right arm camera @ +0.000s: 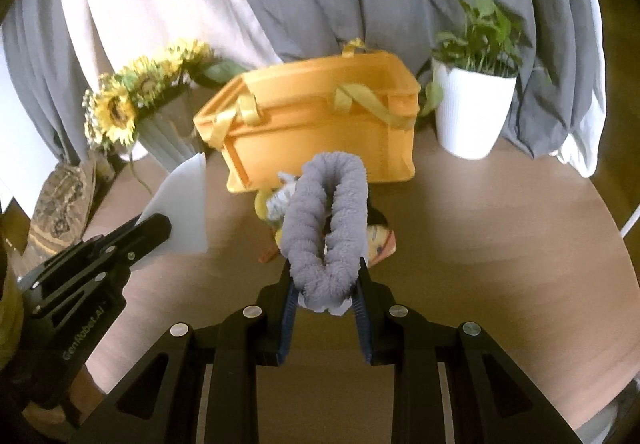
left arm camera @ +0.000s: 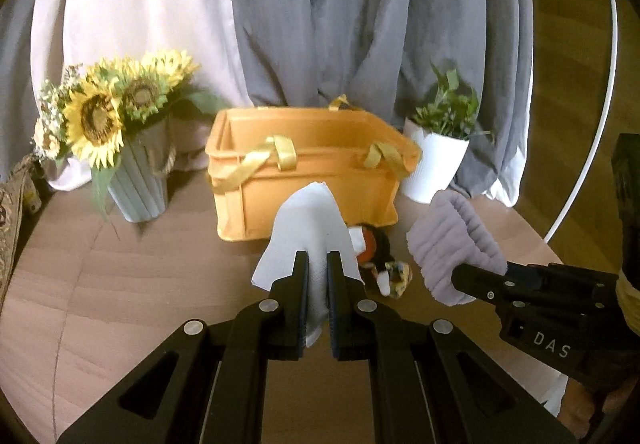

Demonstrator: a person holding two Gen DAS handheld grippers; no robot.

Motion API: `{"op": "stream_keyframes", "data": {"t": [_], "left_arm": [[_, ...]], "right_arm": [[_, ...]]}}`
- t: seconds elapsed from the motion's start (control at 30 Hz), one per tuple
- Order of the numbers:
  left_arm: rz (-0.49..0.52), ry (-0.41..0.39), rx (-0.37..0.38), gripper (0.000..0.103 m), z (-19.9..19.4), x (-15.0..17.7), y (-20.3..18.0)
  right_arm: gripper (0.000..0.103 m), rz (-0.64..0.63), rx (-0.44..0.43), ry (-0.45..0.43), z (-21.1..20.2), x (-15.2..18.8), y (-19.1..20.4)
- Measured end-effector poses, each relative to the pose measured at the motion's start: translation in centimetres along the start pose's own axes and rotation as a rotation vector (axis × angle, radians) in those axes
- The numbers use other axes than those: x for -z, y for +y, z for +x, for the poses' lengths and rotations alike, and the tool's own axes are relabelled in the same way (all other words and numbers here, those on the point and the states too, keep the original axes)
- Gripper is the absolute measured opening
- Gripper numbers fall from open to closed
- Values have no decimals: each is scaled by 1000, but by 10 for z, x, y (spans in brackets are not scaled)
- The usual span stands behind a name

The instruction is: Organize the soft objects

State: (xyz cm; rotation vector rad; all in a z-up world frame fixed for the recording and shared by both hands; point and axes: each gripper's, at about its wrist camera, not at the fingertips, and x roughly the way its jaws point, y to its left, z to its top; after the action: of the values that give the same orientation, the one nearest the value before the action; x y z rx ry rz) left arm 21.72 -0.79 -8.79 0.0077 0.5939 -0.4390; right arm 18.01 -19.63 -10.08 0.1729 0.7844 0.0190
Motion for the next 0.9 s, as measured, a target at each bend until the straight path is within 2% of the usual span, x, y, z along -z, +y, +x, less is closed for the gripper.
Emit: {"op": "stream_keyframes", "data": {"t": [0.47, 0.9], "left_arm": [[2, -136, -9, 10, -17, -44, 5], [16, -211, -19, 10, -10, -79, 10]], "right_arm": [[27, -11, -11, -143, -20, -40, 9], [27, -8, -27, -236, -18, -78, 9]]}}
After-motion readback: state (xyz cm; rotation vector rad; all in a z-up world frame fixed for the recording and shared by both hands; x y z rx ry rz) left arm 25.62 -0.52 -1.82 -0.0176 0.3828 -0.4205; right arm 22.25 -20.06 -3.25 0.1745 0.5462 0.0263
